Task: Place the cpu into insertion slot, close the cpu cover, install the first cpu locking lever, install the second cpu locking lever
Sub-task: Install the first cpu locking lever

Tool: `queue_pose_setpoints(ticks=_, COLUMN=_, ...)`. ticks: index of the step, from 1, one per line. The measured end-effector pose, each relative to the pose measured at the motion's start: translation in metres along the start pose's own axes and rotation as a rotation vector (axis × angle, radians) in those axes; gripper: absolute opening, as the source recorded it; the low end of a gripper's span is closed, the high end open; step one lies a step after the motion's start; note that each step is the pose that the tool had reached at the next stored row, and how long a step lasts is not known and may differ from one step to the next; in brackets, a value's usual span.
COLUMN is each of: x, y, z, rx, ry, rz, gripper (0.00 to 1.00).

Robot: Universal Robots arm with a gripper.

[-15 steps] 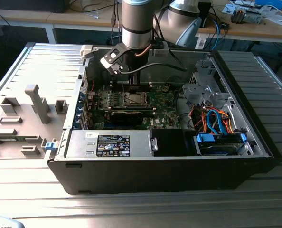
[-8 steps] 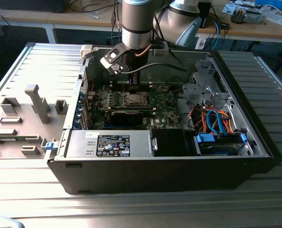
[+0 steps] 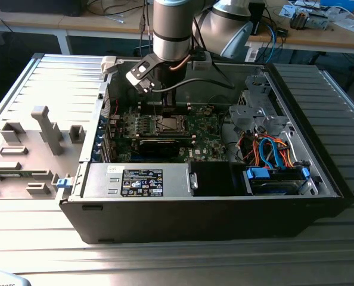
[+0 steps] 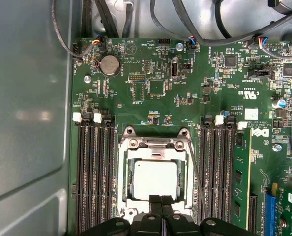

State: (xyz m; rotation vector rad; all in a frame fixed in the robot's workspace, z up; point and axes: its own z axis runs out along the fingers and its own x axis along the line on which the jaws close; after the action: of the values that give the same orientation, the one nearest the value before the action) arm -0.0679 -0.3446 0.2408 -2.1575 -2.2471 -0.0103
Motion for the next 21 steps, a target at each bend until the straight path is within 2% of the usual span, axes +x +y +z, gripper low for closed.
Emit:
queue_pose_setpoints(ticks=3, x=0.0001, y=0.0000, z=-0.0023, rx=-0.0002, ry=0.0002, rz=-0.003, gripper=0.11)
queue_pose_setpoints(ticks=10, x=0.0001, y=0.0000, z=-0.0025, rx=0.0000, ry=0.0000, rz=-0.006, gripper=0.11)
queue_pose_setpoints(ticks=15, x=0.0000, y=0.0000, z=-0.0025, rx=0.0017, ry=-0.0009, rz=-0.073, gripper=0.11)
queue_pose_setpoints(ticks=21, x=0.0000, y=0.0000, z=-0.0025, rx=0.0029, ry=-0.0016, rz=-0.127, gripper=0.11)
